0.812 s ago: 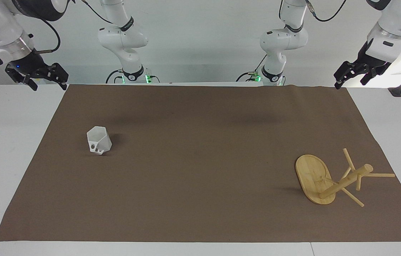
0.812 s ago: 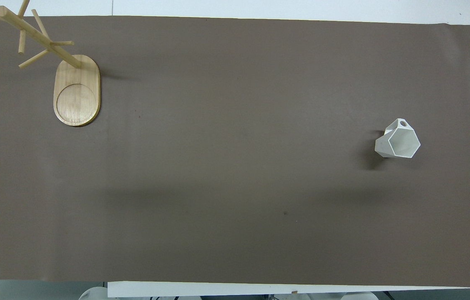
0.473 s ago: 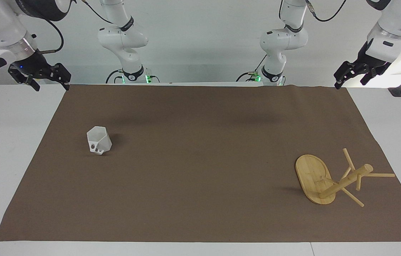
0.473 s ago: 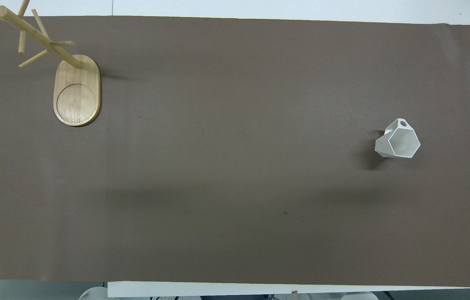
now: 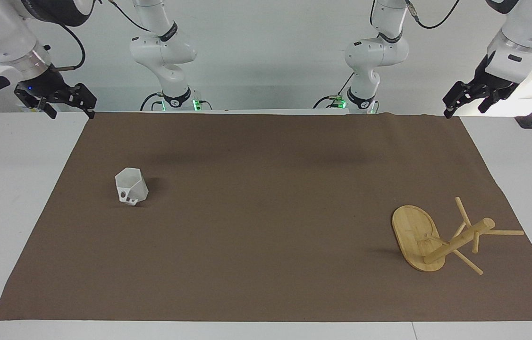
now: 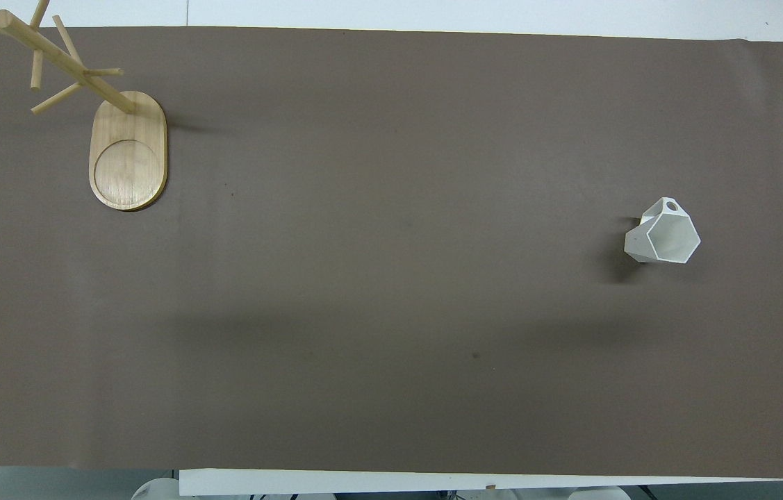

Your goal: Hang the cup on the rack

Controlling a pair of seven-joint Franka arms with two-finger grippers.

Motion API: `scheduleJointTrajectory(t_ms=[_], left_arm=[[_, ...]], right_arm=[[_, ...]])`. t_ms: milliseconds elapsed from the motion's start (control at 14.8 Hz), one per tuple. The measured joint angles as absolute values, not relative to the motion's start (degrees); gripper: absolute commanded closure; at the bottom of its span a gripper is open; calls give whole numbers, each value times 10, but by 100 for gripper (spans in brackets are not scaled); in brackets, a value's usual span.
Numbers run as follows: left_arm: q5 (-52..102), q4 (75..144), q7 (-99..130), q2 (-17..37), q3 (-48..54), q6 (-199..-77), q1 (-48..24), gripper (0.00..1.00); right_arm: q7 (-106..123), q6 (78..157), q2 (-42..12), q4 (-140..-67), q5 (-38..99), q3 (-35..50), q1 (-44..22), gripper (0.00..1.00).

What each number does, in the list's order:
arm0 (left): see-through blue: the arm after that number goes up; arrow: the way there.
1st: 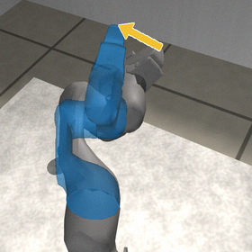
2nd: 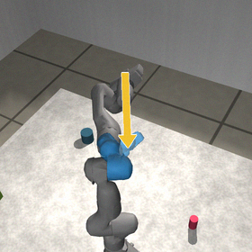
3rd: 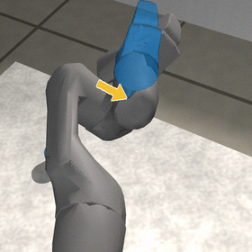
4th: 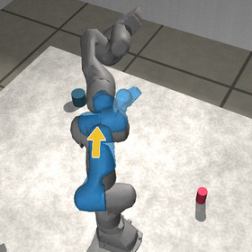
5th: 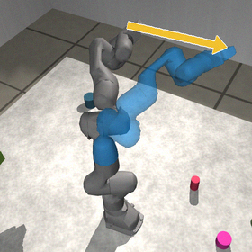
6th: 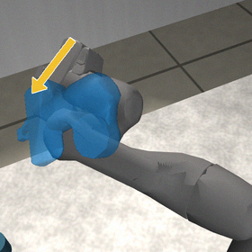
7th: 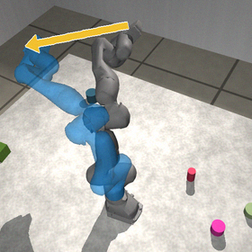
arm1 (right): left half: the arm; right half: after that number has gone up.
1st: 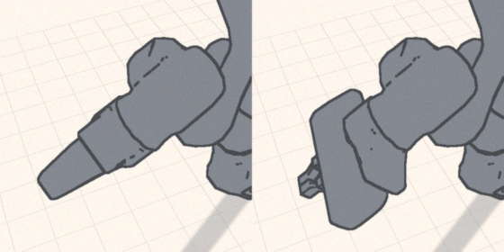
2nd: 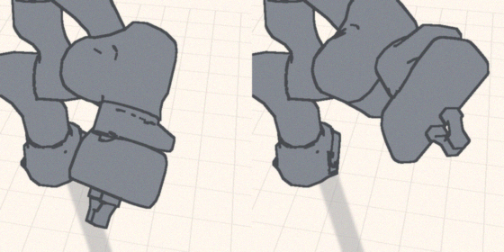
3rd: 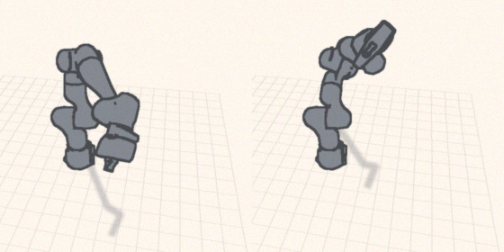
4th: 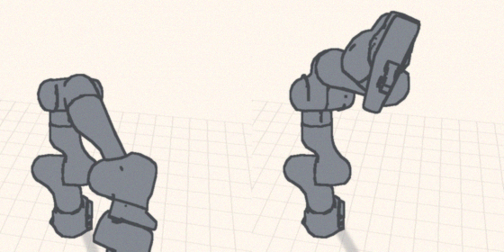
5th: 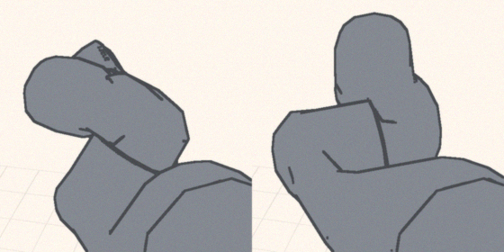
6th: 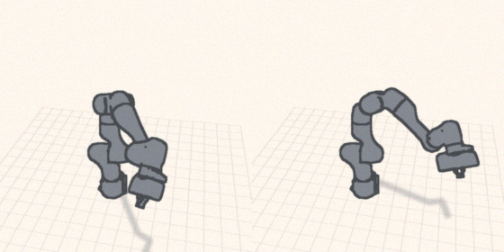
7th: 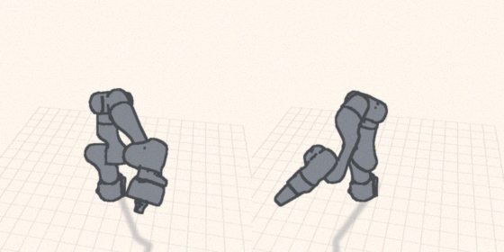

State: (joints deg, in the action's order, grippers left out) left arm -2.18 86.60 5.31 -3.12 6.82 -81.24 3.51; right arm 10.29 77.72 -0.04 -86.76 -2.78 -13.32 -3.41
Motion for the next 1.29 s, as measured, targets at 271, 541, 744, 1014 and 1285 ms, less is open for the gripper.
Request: scheduleJointTrajectory(t_ms=[271, 541, 744, 1014, 1285], left_arm=[[-22, 866, 53, -31, 68, -812, 35, 0], [-22, 866, 53, -31, 68, -812, 35, 0], [-22, 866, 53, -31, 68, -812, 35, 0], [-22, 866, 53, -31, 68, -812, 35, 0], [-22, 866, 53, -31, 68, -812, 35, 0]], right_arm=[[252, 826, 7, -903, -28, -132, -32, 0], [528, 908, -21, -927, 9, -134, 33, 0], [753, 933, -70, -938, 129, -137, 115, 0], [1017, 934, -122, -988, 304, -138, 193, 0], [1230, 900, -185, -1055, 476, -138, 246, 0]])
